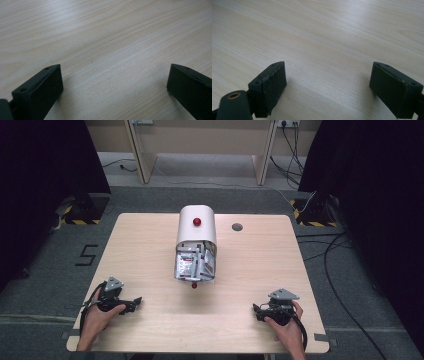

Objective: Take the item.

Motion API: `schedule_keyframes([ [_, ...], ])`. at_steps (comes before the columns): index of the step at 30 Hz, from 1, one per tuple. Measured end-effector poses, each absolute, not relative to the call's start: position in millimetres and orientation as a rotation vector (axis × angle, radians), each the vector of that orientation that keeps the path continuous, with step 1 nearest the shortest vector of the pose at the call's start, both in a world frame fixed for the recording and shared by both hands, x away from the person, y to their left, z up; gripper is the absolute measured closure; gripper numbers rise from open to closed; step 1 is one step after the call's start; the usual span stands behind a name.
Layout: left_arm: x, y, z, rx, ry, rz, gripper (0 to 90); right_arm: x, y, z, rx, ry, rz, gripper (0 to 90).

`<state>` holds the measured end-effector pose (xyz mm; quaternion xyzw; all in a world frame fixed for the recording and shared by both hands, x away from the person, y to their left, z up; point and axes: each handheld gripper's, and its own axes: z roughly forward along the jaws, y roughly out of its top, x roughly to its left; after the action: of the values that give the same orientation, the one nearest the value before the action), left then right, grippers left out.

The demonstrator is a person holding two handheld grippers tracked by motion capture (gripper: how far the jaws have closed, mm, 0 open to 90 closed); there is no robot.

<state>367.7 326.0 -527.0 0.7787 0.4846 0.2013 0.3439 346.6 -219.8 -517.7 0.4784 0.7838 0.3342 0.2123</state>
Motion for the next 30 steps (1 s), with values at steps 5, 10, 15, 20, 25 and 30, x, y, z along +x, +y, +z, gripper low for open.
schedule_keyframes([
  [5,367.6,326.0,-527.0,2.023,1.259,0.523,0.0,346.4,-219.5,-517.7,1.327,2.174,0.927,15.1],
  [10,367.7,326.0,-527.0,2.023,1.259,0.523,0.0,345.3,-218.5,-517.3,1.319,2.170,0.925,17.2],
  [15,367.6,326.0,-527.0,2.023,1.259,0.523,0.0,341.9,-214.3,-516.3,1.311,2.152,0.981,21.0],
  [20,367.3,326.2,-527.0,2.022,1.260,0.523,0.0,339.7,-206.3,-513.7,1.289,2.149,1.008,21.2],
  [25,367.3,326.2,-527.0,2.023,1.260,0.524,0.0,337.0,-196.7,-503.4,1.261,2.130,1.065,22.1],
  [30,367.3,326.2,-527.0,2.022,1.260,0.523,0.0,334.7,-188.6,-493.4,1.227,2.118,1.107,22.9],
])
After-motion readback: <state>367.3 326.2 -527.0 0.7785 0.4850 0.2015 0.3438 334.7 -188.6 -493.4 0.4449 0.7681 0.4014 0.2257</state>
